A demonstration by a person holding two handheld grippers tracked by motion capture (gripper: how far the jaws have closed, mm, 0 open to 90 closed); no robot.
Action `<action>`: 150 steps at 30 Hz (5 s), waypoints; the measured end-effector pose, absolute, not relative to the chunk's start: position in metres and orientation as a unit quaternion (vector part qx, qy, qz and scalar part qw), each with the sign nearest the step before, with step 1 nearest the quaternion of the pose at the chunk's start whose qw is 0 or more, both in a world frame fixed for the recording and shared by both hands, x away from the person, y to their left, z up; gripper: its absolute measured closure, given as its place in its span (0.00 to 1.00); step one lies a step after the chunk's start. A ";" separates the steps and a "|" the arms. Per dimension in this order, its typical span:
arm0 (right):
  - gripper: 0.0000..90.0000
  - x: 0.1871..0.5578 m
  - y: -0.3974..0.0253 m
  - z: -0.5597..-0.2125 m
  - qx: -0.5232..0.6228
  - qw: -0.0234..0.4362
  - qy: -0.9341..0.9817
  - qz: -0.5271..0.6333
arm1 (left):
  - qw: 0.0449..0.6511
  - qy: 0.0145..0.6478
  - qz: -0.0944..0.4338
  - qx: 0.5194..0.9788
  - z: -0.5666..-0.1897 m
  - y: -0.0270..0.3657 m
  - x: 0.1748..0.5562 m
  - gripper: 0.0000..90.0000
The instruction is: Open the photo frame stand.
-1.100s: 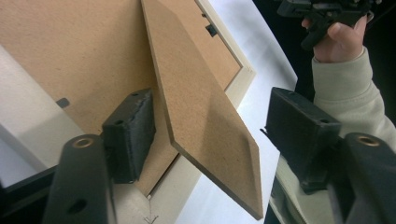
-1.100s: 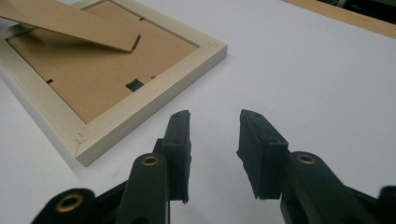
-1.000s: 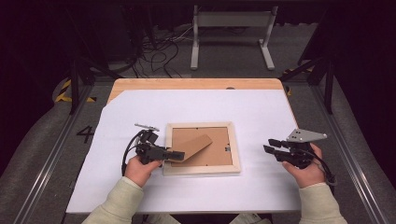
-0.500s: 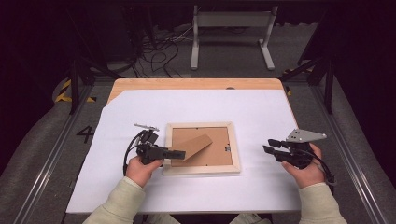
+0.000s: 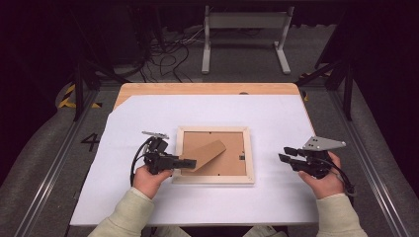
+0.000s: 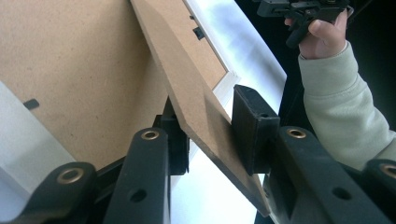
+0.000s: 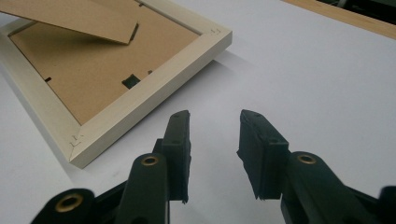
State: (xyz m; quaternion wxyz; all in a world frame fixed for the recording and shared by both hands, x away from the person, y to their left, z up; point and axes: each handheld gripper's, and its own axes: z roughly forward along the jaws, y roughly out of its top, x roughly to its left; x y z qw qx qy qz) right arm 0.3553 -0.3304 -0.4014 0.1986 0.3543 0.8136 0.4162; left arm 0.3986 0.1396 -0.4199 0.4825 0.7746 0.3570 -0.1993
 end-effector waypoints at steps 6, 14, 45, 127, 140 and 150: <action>0.71 0.355 -0.331 -0.401 0.355 0.198 0.813 0.417 | 0.485 0.353 -0.198 0.775 -0.416 0.139 0.396 0.80; 0.70 0.354 -0.331 -0.399 0.355 0.198 0.812 0.419 | 0.493 0.342 -0.202 0.774 -0.410 0.139 0.393 0.87; 0.64 0.342 -0.307 -0.371 0.328 0.133 0.809 0.469 | 0.508 0.303 -0.187 0.785 -0.397 0.138 0.384 0.97; 0.80 0.316 -0.245 -0.368 0.242 0.302 0.819 0.423 | 0.457 0.282 -0.099 0.838 -0.441 0.124 0.399 0.61; 0.80 0.311 -0.240 -0.372 0.220 0.317 0.826 0.410 | 0.446 0.281 -0.091 0.845 -0.444 0.124 0.399 0.56; 0.79 0.309 -0.237 -0.372 0.210 0.312 0.833 0.406 | 0.448 0.284 -0.090 0.843 -0.443 0.129 0.399 0.54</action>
